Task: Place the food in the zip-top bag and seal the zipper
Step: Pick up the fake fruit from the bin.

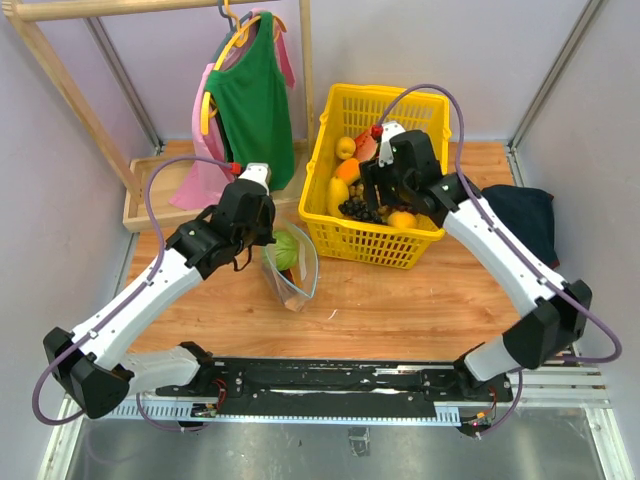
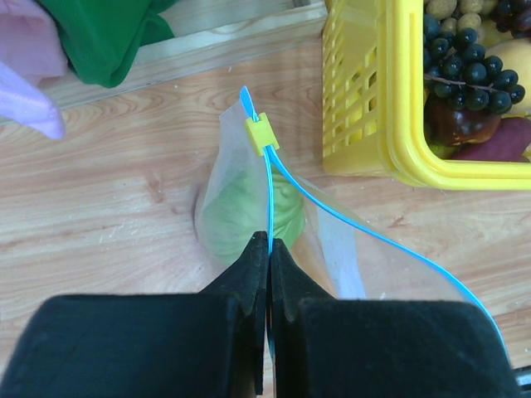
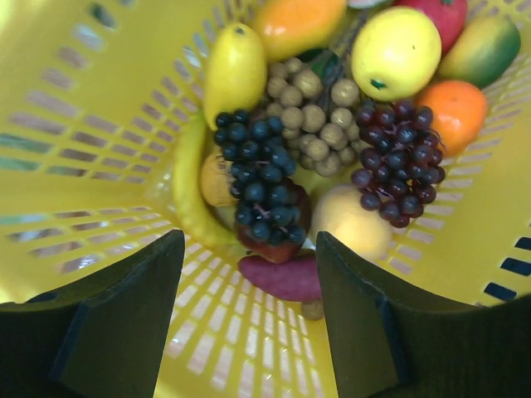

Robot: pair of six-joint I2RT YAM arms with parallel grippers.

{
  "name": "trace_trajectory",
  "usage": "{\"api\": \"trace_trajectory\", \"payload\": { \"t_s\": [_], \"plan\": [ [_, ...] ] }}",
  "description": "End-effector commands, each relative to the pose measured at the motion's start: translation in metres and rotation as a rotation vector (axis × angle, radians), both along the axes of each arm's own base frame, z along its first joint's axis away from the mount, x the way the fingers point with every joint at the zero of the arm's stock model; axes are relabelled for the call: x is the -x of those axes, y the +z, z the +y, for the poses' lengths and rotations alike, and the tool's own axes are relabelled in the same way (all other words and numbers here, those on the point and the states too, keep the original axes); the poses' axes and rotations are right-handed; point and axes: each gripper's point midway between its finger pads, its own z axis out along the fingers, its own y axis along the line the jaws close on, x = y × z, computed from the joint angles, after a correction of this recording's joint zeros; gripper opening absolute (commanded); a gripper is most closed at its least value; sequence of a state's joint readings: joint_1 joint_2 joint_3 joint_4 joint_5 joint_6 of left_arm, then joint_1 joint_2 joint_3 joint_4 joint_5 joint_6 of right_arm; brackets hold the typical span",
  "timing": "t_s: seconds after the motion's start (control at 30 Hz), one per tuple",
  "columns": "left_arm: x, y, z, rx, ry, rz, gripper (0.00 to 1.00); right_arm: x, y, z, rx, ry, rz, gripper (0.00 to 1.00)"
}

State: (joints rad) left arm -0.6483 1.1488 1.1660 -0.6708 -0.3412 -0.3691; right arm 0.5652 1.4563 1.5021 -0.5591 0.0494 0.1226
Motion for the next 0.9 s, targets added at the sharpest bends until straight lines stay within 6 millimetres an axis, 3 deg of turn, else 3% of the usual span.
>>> {"api": "trace_trajectory", "payload": {
  "t_s": [0.0,0.17,0.5,0.77,0.87],
  "plan": [
    [-0.002,0.012,-0.003,0.046,-0.033,-0.044,0.00,-0.023,-0.033,-0.019,0.065,-0.028,0.082,0.66],
    [0.000,0.011,-0.004,0.064,-0.054,-0.044,0.00,-0.036,-0.069,-0.021,0.112,-0.022,0.167,0.68],
    [0.001,0.012,-0.006,0.085,-0.074,-0.045,0.00,-0.053,-0.138,-0.006,0.160,0.042,0.348,0.69],
    [0.001,0.011,-0.006,0.097,-0.080,-0.040,0.00,-0.051,-0.173,-0.003,0.188,0.066,0.436,0.69],
    [0.001,0.010,-0.006,0.099,-0.080,-0.037,0.00,-0.052,-0.189,-0.007,0.207,0.056,0.473,0.62]
  ]
}}
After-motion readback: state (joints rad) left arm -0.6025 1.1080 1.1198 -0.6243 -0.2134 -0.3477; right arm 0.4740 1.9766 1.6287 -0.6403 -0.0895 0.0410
